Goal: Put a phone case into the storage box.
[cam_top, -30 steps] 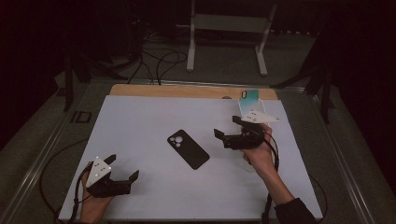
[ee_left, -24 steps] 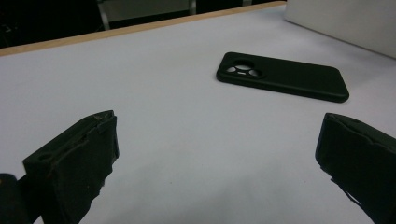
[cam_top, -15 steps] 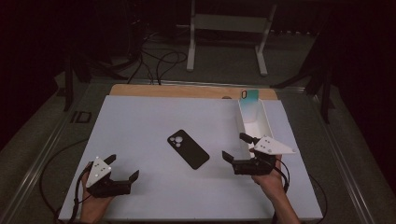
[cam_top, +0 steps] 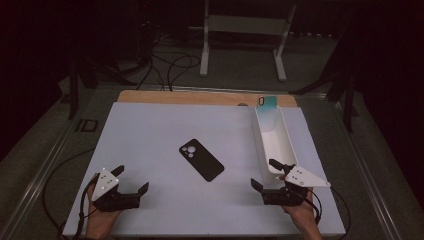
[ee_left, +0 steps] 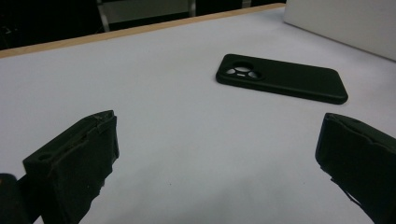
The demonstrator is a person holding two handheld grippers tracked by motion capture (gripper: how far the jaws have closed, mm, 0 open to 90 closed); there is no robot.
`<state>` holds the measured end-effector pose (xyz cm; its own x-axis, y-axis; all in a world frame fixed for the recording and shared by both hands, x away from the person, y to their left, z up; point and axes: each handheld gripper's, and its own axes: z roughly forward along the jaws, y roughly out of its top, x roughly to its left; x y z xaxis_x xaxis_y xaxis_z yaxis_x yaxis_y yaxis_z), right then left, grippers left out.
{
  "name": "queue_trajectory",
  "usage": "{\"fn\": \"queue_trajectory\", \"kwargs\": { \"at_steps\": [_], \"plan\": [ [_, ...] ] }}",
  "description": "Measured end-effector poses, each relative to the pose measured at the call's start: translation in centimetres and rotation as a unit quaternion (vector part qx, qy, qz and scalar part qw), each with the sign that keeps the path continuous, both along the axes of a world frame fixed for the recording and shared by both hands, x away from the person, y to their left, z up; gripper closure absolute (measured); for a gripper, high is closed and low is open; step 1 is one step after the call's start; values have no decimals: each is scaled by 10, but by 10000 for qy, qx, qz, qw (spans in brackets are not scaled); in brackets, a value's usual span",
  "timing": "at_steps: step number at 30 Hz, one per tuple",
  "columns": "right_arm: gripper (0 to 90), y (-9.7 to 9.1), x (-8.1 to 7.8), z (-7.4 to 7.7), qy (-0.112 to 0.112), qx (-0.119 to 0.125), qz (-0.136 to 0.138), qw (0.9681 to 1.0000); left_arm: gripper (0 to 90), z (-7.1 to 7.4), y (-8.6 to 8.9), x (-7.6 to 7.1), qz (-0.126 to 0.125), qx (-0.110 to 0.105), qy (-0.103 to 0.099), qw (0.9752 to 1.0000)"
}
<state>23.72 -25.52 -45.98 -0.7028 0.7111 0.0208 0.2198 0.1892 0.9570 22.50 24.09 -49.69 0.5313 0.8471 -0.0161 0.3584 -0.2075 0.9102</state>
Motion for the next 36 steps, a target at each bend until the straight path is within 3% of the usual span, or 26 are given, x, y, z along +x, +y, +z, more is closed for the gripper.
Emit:
{"fn": "queue_trajectory", "kwargs": {
  "at_steps": [6,14,22,27,36],
  "plan": [
    [88,-6,-7,-10,-70,-142,-25,9999,2,0,0,0,-28,-32,-74,10000],
    [88,-1,-1,-2,275,-243,-79,9993,2,4,3,-4,49,-196,-288,9994],
    [88,8,11,7,690,-425,-69,9967,2,4,-1,-5,-13,-97,-265,9996],
    [87,15,23,16,806,-445,21,9958,2,4,-5,-5,-45,-23,-268,9996],
    [87,40,44,28,1125,-838,185,9899,2,3,-5,-5,-59,11,-261,9996]
  ]
}}
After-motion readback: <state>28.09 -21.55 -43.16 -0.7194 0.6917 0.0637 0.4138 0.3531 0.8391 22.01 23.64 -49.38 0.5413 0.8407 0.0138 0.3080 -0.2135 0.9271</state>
